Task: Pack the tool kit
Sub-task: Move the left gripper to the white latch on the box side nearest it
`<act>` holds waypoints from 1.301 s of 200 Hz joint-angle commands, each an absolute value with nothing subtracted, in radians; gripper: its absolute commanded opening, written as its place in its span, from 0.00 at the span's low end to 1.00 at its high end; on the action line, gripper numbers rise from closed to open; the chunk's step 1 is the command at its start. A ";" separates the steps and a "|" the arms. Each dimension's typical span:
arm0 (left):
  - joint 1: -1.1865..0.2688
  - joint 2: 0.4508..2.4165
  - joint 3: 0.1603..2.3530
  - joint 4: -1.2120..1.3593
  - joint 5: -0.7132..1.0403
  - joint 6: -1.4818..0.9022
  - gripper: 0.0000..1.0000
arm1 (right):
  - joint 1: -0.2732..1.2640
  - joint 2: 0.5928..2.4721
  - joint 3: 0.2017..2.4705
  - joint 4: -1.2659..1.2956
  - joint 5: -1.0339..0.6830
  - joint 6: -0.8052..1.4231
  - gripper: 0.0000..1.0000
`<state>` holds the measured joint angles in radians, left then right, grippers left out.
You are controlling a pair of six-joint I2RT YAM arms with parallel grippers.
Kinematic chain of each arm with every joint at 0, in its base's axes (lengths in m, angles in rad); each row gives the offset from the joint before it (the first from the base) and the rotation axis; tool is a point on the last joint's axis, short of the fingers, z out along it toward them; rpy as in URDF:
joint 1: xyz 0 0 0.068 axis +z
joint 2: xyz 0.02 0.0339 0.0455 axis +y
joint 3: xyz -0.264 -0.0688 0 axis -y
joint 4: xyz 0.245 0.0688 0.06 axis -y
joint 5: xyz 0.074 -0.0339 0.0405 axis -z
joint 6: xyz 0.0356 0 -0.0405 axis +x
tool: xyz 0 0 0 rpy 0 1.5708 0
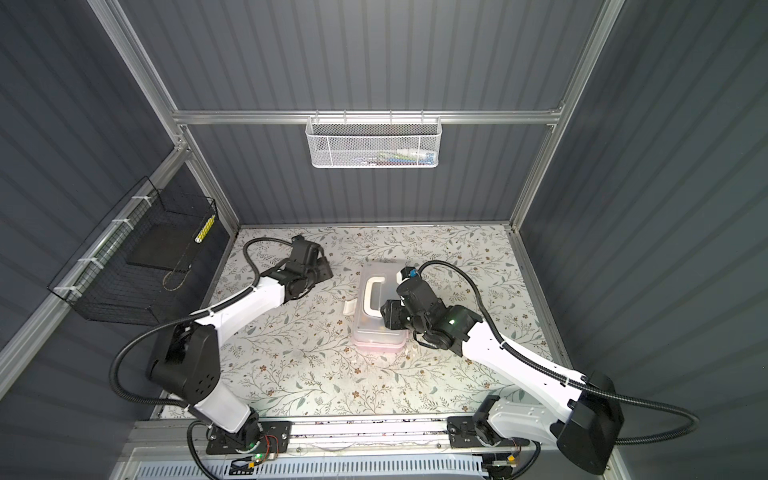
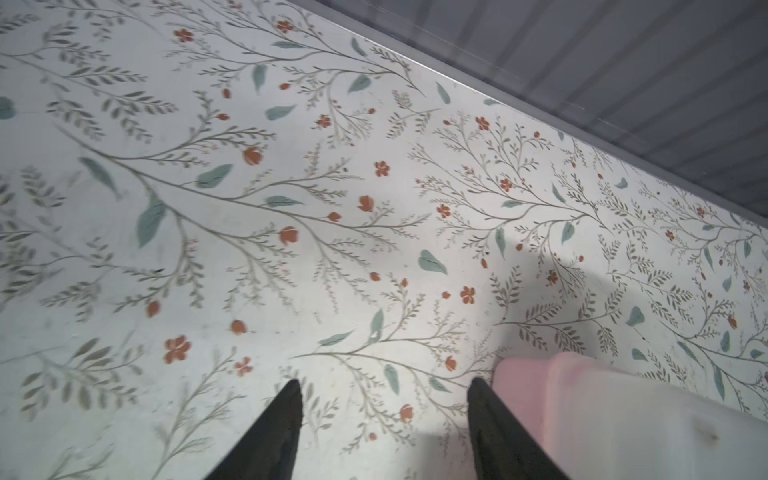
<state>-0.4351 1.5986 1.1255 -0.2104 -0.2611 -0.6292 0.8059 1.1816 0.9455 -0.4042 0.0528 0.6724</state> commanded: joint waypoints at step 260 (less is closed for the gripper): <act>-0.689 1.403 0.628 0.040 0.129 -0.706 0.56 | 0.809 1.166 0.966 -0.457 0.030 0.680 0.50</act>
<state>-0.6548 1.3682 0.6075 -0.0029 0.1314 -0.6807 0.8059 1.1549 0.9428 -0.4427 0.0257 0.6804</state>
